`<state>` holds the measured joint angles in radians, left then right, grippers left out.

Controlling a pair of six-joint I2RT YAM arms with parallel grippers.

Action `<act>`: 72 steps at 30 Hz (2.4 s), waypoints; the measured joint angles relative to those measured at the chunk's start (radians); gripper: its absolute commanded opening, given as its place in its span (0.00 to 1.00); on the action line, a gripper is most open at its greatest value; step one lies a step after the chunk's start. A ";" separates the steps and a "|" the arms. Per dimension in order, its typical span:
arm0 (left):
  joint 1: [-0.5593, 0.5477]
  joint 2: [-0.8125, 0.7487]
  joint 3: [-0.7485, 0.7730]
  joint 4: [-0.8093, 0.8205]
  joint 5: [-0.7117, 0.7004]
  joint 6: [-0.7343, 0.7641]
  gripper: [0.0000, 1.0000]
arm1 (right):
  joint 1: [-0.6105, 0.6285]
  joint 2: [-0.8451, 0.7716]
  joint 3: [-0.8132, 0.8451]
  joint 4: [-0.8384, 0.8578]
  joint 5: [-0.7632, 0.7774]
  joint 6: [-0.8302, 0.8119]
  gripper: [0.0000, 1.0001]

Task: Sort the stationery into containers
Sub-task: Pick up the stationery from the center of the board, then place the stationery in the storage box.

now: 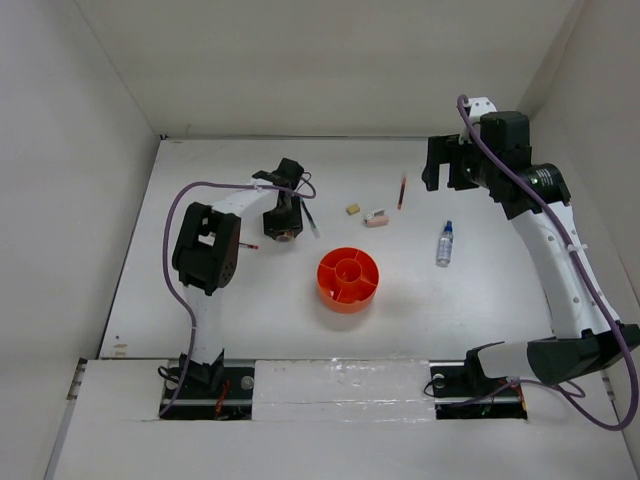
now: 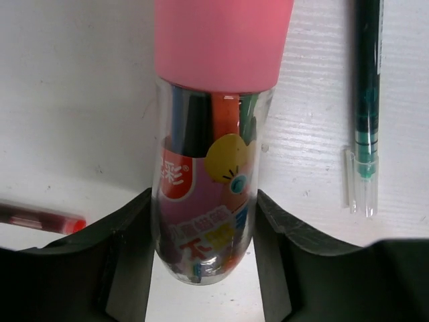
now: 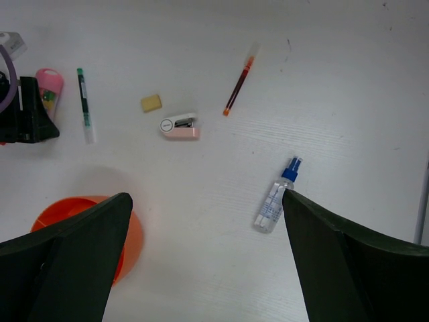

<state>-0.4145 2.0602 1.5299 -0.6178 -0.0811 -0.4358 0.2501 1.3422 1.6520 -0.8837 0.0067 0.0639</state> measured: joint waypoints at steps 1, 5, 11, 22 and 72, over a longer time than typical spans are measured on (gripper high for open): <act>0.000 0.000 0.000 0.000 -0.002 0.002 0.26 | 0.000 0.000 0.000 0.002 0.000 0.000 1.00; 0.000 0.000 0.000 -0.002 -0.003 -0.001 0.00 | 0.000 0.000 -0.003 0.008 0.000 0.000 1.00; -0.001 -0.005 0.037 -0.053 -0.044 -0.005 0.00 | 0.000 -0.006 -0.027 0.026 0.013 0.039 1.00; 0.041 -0.334 0.107 0.032 0.187 0.010 0.00 | -0.027 -0.158 -0.048 0.187 -0.130 0.142 1.00; 0.002 -0.683 -0.134 0.454 0.964 0.032 1.00 | 0.303 0.116 -0.175 0.874 -0.462 0.529 0.00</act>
<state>-0.4122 1.3769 1.3960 -0.1642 0.8833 -0.4038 0.5533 1.4586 1.4773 -0.0097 -0.4549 0.5926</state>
